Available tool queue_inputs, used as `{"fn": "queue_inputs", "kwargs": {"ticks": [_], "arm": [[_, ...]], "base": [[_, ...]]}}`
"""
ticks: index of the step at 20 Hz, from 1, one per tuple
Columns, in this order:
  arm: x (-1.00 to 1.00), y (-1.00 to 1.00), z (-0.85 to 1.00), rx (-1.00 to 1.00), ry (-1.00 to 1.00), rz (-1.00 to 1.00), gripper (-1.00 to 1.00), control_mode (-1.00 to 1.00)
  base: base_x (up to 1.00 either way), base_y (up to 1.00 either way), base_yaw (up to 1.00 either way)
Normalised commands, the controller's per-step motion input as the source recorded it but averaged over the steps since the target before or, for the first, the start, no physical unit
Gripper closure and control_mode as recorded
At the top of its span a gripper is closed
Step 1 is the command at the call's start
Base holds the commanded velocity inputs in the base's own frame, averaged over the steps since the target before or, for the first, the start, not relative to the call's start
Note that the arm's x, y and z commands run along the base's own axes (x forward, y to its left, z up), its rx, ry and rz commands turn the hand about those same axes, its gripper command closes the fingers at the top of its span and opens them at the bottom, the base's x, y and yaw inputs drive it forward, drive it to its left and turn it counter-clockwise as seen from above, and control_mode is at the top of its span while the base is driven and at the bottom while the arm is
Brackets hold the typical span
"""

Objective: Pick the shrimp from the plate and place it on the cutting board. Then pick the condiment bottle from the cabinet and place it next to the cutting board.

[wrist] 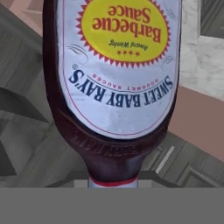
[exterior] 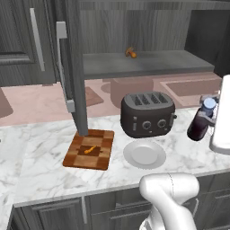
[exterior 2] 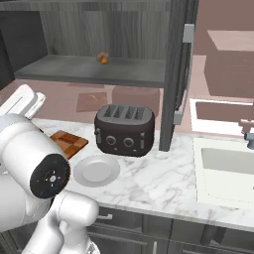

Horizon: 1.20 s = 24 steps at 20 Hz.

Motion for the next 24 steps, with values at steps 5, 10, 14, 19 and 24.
{"fn": "queue_inputs", "kwargs": {"ticks": [5,10,14,19,24], "arm": [[-0.68,0.0,-0.01,0.08,0.17,0.0,1.0,-1.0],[-0.63,0.0,-0.06,0.09,0.17,0.0,1.0,-1.0],[-0.61,0.0,-0.14,0.1,0.17,0.0,1.0,-1.0],[-0.63,0.0,-0.22,0.1,0.16,0.0,1.0,-1.0],[-0.7,0.0,-0.15,0.09,0.2,0.0,1.0,-1.0]], "base": [[0.0,0.0,0.0],[0.0,0.0,0.0],[0.0,0.0,0.0],[0.0,0.0,0.0],[0.0,0.0,0.0]]}}
